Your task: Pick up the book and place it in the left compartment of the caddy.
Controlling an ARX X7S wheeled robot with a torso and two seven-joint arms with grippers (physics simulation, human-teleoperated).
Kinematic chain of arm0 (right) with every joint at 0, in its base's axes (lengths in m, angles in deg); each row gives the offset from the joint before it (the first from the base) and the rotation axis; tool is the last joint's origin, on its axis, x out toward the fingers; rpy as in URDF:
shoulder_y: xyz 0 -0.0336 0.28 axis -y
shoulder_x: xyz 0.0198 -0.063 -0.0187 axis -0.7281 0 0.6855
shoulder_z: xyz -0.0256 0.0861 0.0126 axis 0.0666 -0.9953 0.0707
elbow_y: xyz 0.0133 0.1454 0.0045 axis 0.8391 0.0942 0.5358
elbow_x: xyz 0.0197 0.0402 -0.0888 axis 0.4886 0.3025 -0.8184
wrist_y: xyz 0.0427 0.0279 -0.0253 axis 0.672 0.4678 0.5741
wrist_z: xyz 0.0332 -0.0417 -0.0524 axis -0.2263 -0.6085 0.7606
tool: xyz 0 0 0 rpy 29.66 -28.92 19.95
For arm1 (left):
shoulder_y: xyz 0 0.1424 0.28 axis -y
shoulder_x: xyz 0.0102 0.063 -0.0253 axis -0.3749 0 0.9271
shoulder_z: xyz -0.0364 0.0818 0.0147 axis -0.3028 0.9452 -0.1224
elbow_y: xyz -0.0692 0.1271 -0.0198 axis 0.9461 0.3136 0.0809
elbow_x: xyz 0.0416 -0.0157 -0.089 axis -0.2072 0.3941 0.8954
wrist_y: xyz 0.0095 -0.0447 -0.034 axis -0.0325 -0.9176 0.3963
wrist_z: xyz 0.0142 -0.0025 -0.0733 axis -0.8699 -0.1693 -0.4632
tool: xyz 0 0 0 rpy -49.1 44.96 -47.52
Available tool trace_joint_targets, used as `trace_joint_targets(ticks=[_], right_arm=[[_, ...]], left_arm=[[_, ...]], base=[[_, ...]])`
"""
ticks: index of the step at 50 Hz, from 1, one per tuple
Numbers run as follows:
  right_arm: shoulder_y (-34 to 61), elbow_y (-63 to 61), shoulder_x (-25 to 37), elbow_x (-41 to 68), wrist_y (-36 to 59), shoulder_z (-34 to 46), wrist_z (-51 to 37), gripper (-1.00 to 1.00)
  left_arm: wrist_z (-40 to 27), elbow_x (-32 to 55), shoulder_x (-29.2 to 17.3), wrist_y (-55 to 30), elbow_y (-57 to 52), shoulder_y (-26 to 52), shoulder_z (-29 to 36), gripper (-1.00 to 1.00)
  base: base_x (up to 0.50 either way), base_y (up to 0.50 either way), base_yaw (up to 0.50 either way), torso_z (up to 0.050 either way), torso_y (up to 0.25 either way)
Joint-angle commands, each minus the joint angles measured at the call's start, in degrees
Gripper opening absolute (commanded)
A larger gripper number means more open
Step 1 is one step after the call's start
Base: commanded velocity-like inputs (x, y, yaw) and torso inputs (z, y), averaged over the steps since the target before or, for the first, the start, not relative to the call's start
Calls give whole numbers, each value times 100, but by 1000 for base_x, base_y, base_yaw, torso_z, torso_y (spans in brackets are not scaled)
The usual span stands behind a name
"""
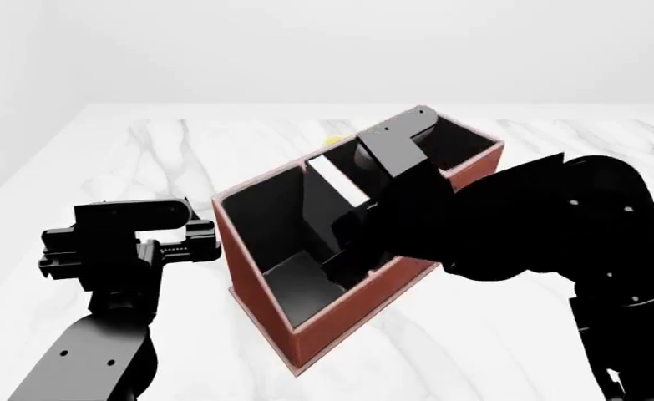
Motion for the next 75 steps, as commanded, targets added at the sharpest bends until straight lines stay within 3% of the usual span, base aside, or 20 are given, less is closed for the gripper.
trace_joint_targets(ticks=[1, 19, 75], right_arm=[[681, 1126, -561, -917, -246, 703, 860, -100], [745, 2534, -1205, -1813, -1208, 1486, 1721, -100], [-24, 4173, -1763, -2717, -2820, 2378, 2747, -100]], left_arm=[[-14, 26, -17, 17, 21, 6, 12, 100], [-32, 94, -45, 29, 27, 7, -18, 100], [-109, 182, -118, 129, 146, 18, 59, 100]], base=[[0, 0, 0, 0, 0], [0, 0, 0, 0, 1], [0, 0, 0, 0, 1]])
